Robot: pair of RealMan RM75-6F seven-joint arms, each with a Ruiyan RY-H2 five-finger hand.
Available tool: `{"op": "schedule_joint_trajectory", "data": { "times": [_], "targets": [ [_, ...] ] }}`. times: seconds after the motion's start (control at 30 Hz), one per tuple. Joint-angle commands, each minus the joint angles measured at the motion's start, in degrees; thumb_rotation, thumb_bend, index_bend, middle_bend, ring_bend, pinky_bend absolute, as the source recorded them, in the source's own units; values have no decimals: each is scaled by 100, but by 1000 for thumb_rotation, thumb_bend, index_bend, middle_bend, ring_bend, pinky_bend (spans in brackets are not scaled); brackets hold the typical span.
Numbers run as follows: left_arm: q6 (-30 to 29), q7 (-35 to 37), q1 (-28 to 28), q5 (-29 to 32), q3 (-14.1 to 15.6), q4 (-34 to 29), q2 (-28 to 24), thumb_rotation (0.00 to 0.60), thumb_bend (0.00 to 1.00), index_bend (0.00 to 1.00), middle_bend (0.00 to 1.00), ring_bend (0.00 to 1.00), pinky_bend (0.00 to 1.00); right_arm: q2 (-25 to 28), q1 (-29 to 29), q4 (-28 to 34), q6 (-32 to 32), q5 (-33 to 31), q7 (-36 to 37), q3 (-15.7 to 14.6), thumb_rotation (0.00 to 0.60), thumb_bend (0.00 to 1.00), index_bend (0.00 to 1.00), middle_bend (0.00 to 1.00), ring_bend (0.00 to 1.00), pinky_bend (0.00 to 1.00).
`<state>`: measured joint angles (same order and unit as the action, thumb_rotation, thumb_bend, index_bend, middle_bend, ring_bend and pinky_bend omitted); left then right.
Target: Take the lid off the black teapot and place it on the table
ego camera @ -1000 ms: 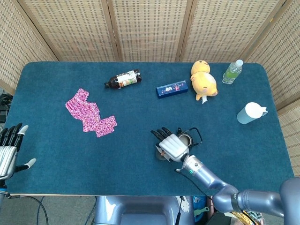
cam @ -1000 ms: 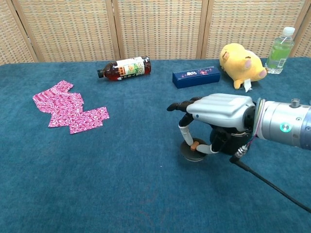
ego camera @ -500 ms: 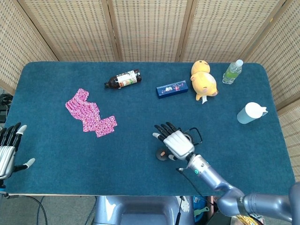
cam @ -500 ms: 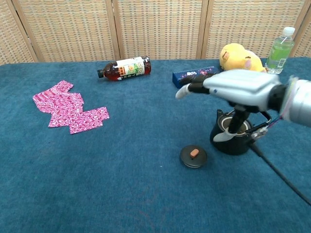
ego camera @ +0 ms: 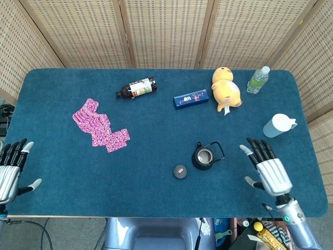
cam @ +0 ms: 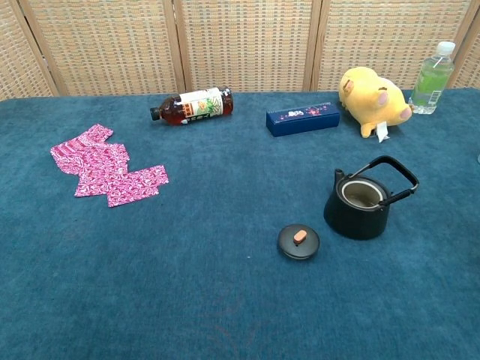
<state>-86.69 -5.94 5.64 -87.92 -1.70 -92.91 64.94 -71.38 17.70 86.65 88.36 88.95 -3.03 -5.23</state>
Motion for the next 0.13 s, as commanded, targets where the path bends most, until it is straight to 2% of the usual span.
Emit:
{"op": "schedule_joint_trajectory", "data": {
  "times": [0.03,0.13],
  "targets": [
    [-16,-16,-13,-25,17,-19,-1,600,169,0,0,0,0,83,-262,-45,200,-89,-59,-26,600,0,0,0,0,0],
    [-29,-32,-26,-51,34,-42,-5,600,169,0,0,0,0,143,-446,61,379,-117,-172,28,600,0,0,0,0,0]
  ]
}}
